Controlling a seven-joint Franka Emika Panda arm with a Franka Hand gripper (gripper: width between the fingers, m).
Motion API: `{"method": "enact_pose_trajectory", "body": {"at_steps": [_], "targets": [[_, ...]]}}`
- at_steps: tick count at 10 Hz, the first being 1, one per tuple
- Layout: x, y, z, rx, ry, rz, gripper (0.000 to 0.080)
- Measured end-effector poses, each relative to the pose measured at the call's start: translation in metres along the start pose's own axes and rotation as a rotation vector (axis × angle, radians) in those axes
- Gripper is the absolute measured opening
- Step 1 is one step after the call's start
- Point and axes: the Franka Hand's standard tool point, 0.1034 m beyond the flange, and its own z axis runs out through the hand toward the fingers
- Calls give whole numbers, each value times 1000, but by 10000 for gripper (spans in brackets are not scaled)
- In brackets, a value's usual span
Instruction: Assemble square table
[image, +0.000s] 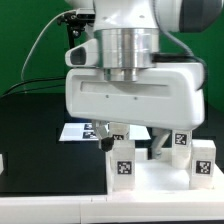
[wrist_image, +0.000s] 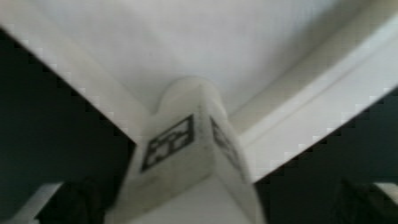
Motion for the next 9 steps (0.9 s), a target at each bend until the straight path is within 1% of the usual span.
{"method": "enact_pose_trajectory", "body": {"at_steps": [1,2,3,4,5,6,7,8,9], "targets": [[1,-2,0,6,12,-163,649],[2,-1,1,7,11,-144,649],[1,-1,1,7,10,-118,510],[2,0,1,6,11,-108,510],[4,5,1,1,12,-22,373],[5,8,2,-4,9,85,288],[6,10,3,-7,8,221,288],[4,12,3,-14,0,414,288],[1,11,2,-28,-16,611,287]]}}
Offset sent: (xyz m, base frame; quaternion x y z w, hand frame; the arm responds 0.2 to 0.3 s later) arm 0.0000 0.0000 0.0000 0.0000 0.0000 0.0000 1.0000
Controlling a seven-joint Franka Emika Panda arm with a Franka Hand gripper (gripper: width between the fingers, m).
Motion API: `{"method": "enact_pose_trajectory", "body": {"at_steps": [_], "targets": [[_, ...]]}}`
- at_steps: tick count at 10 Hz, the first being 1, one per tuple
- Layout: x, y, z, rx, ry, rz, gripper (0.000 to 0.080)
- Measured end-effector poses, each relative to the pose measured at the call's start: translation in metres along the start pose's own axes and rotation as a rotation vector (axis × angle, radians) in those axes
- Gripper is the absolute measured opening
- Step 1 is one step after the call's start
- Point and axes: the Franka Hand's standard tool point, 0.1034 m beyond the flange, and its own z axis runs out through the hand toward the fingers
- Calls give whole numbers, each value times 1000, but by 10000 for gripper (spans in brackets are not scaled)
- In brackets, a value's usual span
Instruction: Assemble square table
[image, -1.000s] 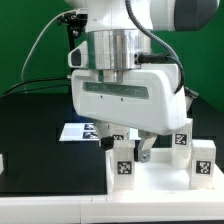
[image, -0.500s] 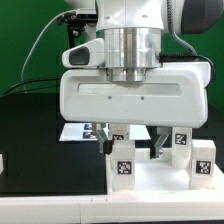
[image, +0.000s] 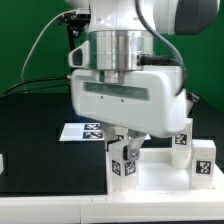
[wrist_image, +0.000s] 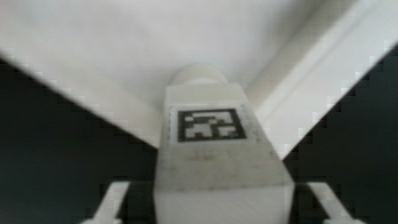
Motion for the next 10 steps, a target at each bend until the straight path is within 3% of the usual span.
{"method": "enact_pose_trajectory", "body": {"at_steps": [4,6,7,8,9,10], "targets": [[-3,0,0,20,-79,568,287],[-4,0,0,17,-76,651,287],[-3,0,0,16,-76,659,351],[-2,-1,1,29,-69,558,351],[0,-1,1,64,-41,359,487],[-4,-2,1,73,-33,149,618]]}}
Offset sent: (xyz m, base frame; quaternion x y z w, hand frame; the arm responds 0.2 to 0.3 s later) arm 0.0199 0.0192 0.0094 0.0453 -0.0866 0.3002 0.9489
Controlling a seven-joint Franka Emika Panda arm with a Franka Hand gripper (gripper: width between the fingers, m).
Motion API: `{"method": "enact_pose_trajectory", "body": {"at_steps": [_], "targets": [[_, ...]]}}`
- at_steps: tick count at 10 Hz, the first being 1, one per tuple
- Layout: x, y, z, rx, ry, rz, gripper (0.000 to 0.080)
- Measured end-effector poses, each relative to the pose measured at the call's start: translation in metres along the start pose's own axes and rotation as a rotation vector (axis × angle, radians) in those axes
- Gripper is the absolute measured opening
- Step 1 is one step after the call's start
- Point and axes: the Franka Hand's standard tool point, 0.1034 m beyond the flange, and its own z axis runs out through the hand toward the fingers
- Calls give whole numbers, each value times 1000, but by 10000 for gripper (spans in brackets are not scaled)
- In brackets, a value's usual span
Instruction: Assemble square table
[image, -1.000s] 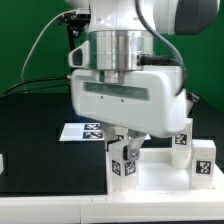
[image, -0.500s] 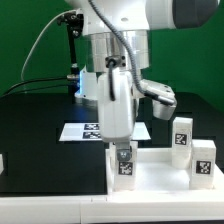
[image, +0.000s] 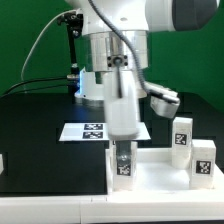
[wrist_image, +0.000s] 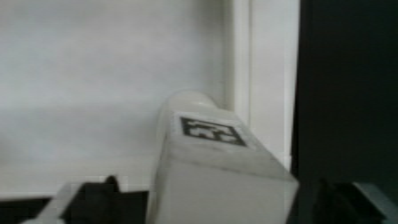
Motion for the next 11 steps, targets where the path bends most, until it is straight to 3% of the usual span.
{"method": "enact_pose_trajectory", "body": {"at_steps": [5,7,8,9,10,11], "targets": [[2,0,0,-3,2,-405,648],[4,3,5,-22,-28,-773,649],[4,2,4,-22,-24,-734,649],[4,2,4,-22,-24,-717,620],[4,3,5,-23,-24,-680,484],[4,3,5,-23,-23,-607,484]]}}
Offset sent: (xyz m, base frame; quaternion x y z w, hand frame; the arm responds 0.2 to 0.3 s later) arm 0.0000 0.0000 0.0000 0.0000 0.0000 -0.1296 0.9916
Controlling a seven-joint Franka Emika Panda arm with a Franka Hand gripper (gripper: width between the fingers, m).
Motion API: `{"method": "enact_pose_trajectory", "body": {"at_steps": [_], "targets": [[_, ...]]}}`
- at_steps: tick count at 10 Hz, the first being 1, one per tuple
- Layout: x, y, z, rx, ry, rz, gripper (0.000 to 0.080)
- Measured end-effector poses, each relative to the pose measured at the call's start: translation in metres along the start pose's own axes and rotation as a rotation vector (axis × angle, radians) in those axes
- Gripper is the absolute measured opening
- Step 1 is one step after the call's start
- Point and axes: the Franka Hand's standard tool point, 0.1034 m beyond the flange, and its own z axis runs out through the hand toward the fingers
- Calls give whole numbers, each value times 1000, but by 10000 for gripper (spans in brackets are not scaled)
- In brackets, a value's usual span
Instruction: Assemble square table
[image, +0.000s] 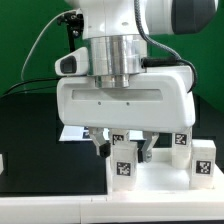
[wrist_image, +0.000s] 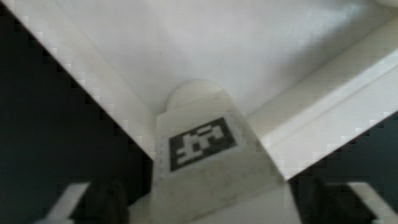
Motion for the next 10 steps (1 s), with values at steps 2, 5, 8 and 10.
{"method": "enact_pose_trajectory", "body": {"at_steps": [2,5,8,10], "targets": [[1,1,0,-1,0,143,285],[-1,1,0,-24,13,520,285],[-2,-1,0,-15,11,1047,285],[0,1,0,-15,12,1206,285]]}}
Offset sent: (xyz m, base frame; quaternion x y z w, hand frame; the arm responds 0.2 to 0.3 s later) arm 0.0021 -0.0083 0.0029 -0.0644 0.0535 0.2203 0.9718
